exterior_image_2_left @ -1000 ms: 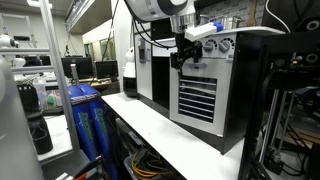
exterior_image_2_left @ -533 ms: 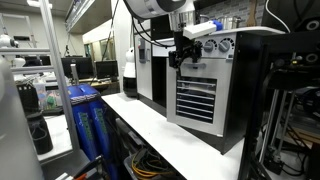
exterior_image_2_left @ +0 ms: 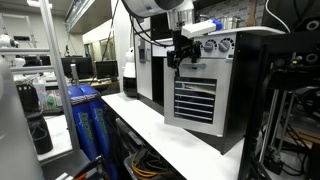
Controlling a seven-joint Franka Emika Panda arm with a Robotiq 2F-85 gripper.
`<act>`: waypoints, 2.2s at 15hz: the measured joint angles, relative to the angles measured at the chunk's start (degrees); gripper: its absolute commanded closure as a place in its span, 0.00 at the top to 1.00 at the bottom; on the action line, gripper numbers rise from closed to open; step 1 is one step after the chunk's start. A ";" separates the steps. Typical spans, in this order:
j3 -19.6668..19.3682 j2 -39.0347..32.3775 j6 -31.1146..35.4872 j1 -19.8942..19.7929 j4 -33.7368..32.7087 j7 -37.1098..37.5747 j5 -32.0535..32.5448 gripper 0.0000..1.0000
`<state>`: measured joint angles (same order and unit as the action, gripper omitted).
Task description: Open the kitchen cabinet, take the lid off the silver pot and put it in the kitchen cabinet
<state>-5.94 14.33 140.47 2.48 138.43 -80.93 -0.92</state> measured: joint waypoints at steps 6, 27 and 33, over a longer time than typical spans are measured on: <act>-0.46 1.82 -2.06 -0.23 0.94 0.00 0.10 1.00; -8.56 2.43 -21.42 -1.49 -4.31 -29.89 -6.35 1.00; -10.11 -0.98 -33.02 -1.90 -10.02 -38.16 -8.34 1.00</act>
<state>-16.06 13.35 107.44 0.58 128.41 -119.09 -9.26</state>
